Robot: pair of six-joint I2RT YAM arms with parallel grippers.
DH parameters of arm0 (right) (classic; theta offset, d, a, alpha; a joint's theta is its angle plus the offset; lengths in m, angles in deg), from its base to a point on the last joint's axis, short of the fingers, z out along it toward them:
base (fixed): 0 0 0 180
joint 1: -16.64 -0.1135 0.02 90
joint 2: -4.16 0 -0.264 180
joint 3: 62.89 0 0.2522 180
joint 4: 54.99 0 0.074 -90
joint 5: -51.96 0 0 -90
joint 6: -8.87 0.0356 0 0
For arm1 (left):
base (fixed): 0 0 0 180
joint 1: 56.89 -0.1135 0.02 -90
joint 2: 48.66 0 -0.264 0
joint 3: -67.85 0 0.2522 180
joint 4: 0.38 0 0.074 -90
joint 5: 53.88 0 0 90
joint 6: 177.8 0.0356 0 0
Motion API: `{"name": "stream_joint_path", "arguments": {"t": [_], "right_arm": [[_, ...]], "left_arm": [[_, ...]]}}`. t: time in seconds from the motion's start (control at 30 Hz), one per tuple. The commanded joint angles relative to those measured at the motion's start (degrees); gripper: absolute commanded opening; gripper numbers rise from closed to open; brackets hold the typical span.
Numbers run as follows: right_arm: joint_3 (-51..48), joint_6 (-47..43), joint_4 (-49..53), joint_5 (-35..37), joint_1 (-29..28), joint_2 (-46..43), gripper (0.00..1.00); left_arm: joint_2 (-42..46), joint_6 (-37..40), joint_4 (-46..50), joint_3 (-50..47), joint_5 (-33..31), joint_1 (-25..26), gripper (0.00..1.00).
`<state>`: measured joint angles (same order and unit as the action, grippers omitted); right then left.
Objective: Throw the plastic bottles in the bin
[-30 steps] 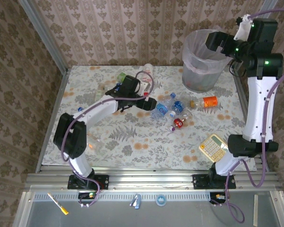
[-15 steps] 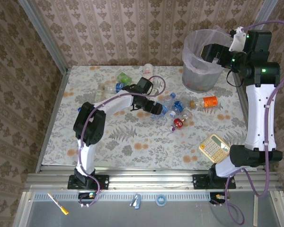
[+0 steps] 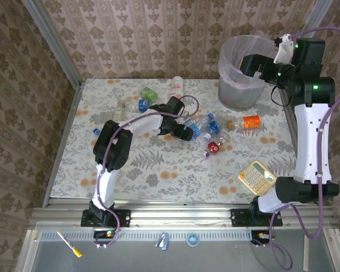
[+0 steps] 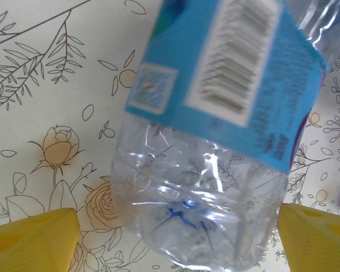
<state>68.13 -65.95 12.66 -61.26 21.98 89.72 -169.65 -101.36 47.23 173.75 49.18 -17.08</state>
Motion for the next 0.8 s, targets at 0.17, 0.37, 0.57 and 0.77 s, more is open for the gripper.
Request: {"name": "stream_joint_path", "arguments": {"t": [0.17, 0.37, 0.57, 0.77], "right_arm": [[-0.9, -0.5, -0.7, -2.3, -0.6, -0.6, 1.0], [-1.2, -1.3, -0.1, -2.6, -0.9, -0.5, 1.0], [-1.2, -1.9, 0.6, -2.6, -1.0, -0.5, 1.0], [-1.9, -1.9, 0.6, -3.2, -1.2, -0.4, 1.0]], "left_arm": [[-1.7, 0.0, -1.1, 1.4, 1.0, 0.4, 0.87], [-0.1, 0.4, -3.2, 0.0, 1.5, 0.4, 0.88], [3.2, 1.5, -3.3, -2.0, 0.6, 0.1, 0.93], [3.8, 2.2, -0.4, 1.4, -2.2, -1.3, 0.97]]}}
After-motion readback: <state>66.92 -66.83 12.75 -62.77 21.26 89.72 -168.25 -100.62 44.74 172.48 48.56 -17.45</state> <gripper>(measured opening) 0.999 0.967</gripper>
